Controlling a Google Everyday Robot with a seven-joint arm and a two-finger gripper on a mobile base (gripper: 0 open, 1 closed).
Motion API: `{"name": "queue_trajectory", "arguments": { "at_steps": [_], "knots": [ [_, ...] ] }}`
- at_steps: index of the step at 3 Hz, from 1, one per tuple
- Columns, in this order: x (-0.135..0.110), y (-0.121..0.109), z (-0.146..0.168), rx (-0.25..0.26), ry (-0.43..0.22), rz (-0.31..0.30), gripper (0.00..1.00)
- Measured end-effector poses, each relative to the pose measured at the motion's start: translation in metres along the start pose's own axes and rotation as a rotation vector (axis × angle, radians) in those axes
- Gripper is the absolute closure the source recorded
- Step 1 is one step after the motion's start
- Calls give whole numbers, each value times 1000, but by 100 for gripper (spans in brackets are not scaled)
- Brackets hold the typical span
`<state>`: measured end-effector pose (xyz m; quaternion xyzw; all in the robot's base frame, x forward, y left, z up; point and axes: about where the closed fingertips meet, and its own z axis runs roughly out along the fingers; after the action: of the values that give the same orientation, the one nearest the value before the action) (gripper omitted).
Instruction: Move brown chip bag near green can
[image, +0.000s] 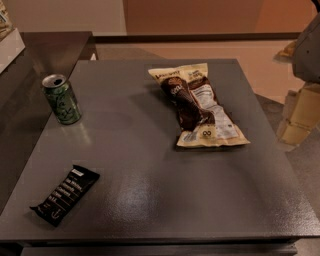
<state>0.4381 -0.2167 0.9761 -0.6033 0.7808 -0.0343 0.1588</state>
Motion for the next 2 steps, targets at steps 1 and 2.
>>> {"name": "queue_trajectory", "arguments": {
  "at_steps": [1, 2],
  "knots": [
    [0, 0, 0, 0, 0, 0, 0],
    [-7, -6, 7, -14, -16, 55, 0]
  ]
}}
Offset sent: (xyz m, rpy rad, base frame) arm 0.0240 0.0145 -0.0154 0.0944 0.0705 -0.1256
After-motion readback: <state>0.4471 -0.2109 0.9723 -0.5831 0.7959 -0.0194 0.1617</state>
